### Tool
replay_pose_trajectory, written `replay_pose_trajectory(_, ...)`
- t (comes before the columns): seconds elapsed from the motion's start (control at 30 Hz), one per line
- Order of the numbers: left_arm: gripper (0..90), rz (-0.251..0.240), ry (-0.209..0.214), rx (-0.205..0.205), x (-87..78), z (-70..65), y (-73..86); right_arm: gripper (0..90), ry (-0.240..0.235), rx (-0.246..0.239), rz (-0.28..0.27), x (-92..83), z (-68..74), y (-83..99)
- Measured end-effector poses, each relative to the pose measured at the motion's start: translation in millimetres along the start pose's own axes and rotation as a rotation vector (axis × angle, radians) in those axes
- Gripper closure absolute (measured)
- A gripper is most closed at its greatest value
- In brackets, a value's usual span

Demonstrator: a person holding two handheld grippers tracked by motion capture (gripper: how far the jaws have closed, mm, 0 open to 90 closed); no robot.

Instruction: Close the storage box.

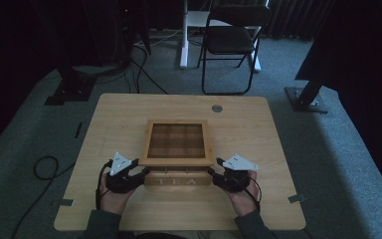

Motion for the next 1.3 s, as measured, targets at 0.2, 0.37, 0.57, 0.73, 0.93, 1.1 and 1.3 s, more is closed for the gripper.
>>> replay_pose_trajectory(0.2,49.0,0.009,0.001,0.0,1.5,-1.2,3.8,51.0,0.0,0.005,0.008,0.5,0.9,4.1)
replay_pose_trajectory(0.37,49.0,0.018,0.003,-0.002,3.1,-1.6,8.3,51.0,-0.004,0.008,0.014,1.1,1.4,8.2)
replay_pose_trajectory(0.57,48.8,0.027,0.005,-0.002,6.0,-1.7,13.1,50.8,-0.007,0.01,0.022,2.5,1.9,13.8)
replay_pose_trajectory(0.73,48.6,0.035,0.0,0.003,6.7,-1.7,15.3,50.7,-0.009,0.012,0.023,2.8,1.9,16.2)
replay_pose_trajectory(0.93,48.5,0.047,-0.002,0.006,8.2,-1.8,19.3,50.5,-0.012,0.016,0.033,4.2,2.2,20.3)
replay_pose_trajectory(1.1,48.3,0.052,-0.003,0.006,9.0,-1.9,21.6,50.3,-0.014,0.019,0.041,4.5,2.4,23.0)
replay_pose_trajectory(1.3,47.8,0.058,-0.005,0.004,8.5,-2.3,24.6,50.1,-0.015,0.022,0.046,4.9,2.5,25.9)
Point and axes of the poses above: each handheld gripper's, and its own axes: x roughly forward along the jaws, y roughly out of its underside, z roughly to its left, the point moved 9 cm from there along x, roughly forward along the jaws, and after that the axes turned 4 degrees about -z, right-handed, at the moved point
